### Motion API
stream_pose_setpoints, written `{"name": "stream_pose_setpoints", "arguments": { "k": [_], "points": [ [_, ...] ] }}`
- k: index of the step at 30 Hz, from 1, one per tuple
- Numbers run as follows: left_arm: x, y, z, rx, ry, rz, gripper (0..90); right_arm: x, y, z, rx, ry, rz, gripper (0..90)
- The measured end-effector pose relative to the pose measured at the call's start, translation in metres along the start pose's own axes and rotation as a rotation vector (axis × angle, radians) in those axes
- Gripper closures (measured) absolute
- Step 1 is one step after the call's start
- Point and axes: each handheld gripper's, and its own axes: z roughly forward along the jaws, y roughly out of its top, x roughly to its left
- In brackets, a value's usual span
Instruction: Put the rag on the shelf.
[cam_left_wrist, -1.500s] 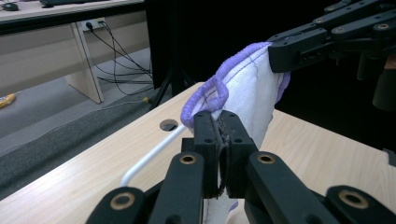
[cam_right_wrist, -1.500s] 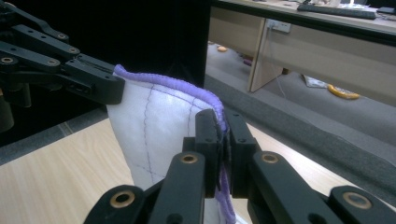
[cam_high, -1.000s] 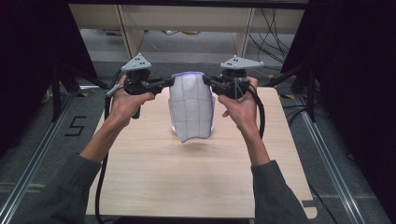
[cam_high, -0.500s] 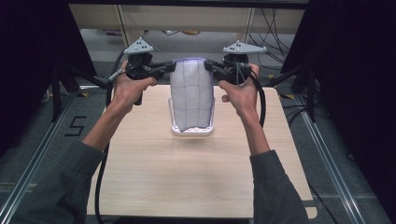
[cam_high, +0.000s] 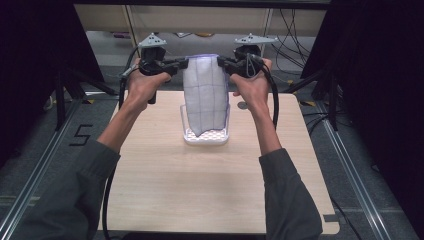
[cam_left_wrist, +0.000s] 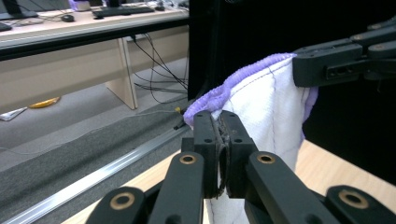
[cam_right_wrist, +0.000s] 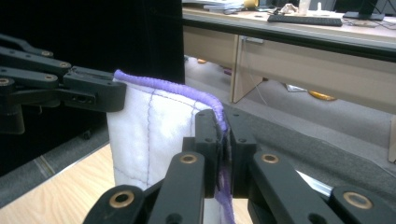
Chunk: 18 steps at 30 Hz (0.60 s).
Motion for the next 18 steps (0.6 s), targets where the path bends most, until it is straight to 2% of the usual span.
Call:
{"name": "stream_pose_setpoints", "arguments": {
  "k": [4,5,8,10,14,16,18],
  "points": [
    [0.005,0.000,0.005,-0.007,-0.007,-0.026,86.2,-0.003,0.002,0.007,0.004,-0.011,0.020,86.0],
    [0.007,-0.001,0.007,-0.006,-0.016,-0.039,86.2,-0.005,0.002,0.008,-0.001,-0.009,0.012,85.9],
    [0.011,-0.002,0.010,0.005,-0.003,-0.052,86.2,-0.008,0.001,0.013,0.012,-0.017,0.046,85.9],
    [0.014,-0.003,0.013,0.006,0.005,-0.061,86.2,-0.010,-0.001,0.017,0.012,-0.005,0.066,85.8],
    [0.020,-0.006,0.021,0.016,0.003,-0.078,86.2,-0.014,-0.003,0.025,0.022,-0.016,0.054,85.5],
    [0.022,-0.010,0.024,0.027,0.005,-0.085,86.1,-0.015,-0.005,0.028,0.022,-0.011,0.076,85.5],
    [0.025,-0.012,0.027,0.037,0.011,-0.083,86.0,-0.017,-0.008,0.032,0.025,-0.009,0.065,85.4]
  ]
}}
